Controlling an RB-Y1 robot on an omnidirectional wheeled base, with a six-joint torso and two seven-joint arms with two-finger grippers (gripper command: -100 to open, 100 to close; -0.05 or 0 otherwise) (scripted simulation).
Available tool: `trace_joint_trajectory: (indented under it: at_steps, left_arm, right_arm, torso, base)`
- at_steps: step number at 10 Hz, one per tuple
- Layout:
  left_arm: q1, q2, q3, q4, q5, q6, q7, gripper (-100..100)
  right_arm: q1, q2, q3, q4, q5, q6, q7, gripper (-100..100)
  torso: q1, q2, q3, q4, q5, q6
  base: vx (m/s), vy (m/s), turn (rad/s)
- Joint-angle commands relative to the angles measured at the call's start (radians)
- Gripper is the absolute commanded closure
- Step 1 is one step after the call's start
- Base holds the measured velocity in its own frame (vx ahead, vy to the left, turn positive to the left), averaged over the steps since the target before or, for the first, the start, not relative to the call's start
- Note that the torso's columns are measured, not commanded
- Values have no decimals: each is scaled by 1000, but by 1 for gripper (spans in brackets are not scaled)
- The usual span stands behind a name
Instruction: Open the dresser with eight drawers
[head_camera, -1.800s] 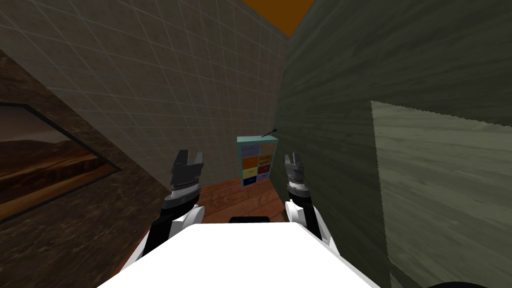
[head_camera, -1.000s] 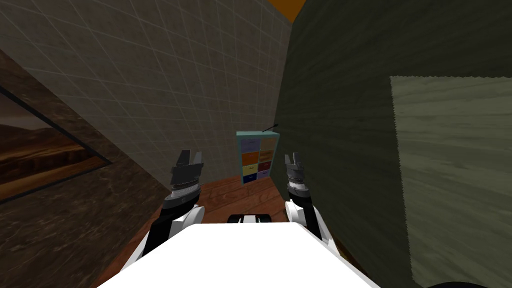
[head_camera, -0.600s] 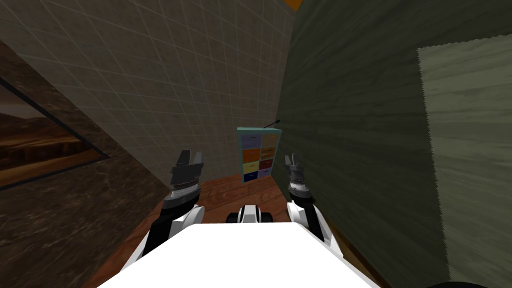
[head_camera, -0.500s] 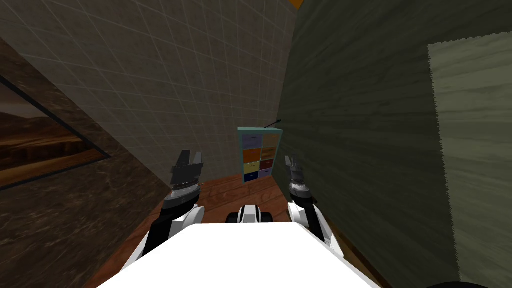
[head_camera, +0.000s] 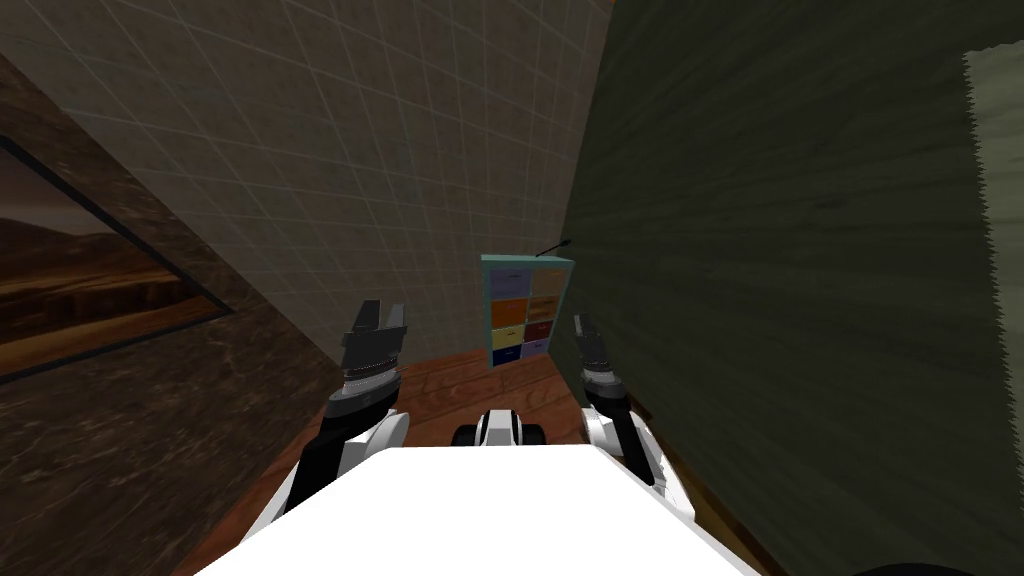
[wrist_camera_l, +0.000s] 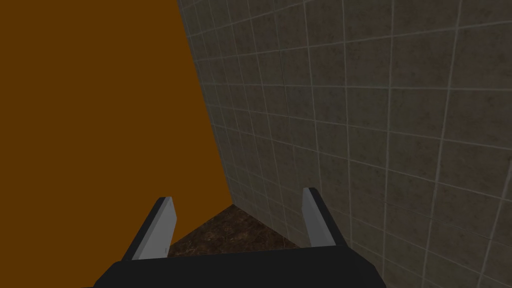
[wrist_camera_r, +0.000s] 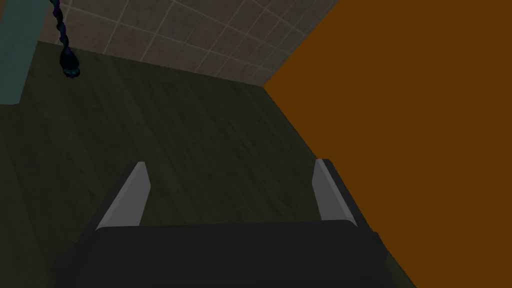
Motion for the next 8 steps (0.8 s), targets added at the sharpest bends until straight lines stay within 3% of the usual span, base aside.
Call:
trace_joint_trajectory:
  at_steps: [1, 8]
  left_arm:
    - [0, 0, 0, 0, 0, 0, 0, 0]
    - [0, 0, 0, 0, 0, 0, 0, 0]
  right_arm:
    - [1, -12, -22, 18, 9, -11, 59, -100]
    - [6, -34, -103, 98, 48, -65, 249, -100]
  torso:
    - [0, 0, 0, 0, 0, 0]
    - [0, 0, 0, 0, 0, 0]
  base:
    - [36, 44, 30]
    - [51, 50, 54]
